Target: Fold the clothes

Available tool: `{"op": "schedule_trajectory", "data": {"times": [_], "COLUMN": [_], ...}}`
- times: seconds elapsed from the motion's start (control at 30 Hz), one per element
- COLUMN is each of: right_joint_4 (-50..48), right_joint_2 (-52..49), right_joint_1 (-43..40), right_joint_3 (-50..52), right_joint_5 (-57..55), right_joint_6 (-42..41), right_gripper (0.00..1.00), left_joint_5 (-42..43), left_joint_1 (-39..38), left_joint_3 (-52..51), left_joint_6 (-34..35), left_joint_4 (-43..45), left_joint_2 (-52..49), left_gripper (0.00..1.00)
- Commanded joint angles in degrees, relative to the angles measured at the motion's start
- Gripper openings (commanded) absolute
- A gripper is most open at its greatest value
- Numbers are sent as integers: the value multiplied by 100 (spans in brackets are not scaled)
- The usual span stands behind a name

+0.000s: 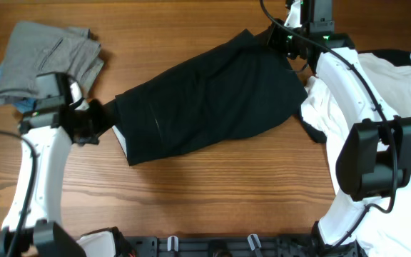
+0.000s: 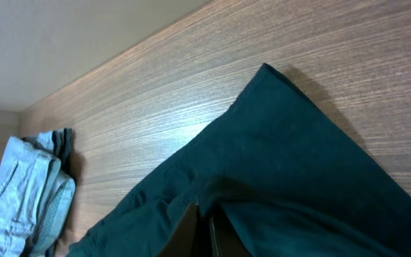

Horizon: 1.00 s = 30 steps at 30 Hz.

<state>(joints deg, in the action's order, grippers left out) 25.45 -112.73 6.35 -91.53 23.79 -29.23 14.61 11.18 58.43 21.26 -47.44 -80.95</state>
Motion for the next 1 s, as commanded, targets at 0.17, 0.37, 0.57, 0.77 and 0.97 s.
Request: {"op": "schedule_trajectory", "data": {"times": [0.17, 0.37, 0.57, 0.77, 0.97], "right_joint_4": [247, 245, 243, 247, 264], "right_joint_2": [-33, -33, -33, -31, -31], "right_joint_1": [17, 17, 17, 17, 17], "right_joint_3": [-83, -83, -83, -83, -83], "right_joint_5": [111, 111, 109, 109, 109], "right_joint_6": [76, 76, 76, 76, 76], "right_gripper": [4, 4, 4, 4, 4], "left_joint_5": [74, 70, -2, 380, 817], "left_joint_1": [-402, -291, -186, -190, -190], "left_joint_3": [-37, -37, -37, -37, 9], "left_joint_6": [-608, -787, -1080, -1082, -1078], "left_joint_4": [2138, 2964, 3355, 3508, 3587], "left_joint_2": [-1451, -2083, -2190, -2610, -2553], "left_gripper": [50, 47, 51, 41, 11]}}
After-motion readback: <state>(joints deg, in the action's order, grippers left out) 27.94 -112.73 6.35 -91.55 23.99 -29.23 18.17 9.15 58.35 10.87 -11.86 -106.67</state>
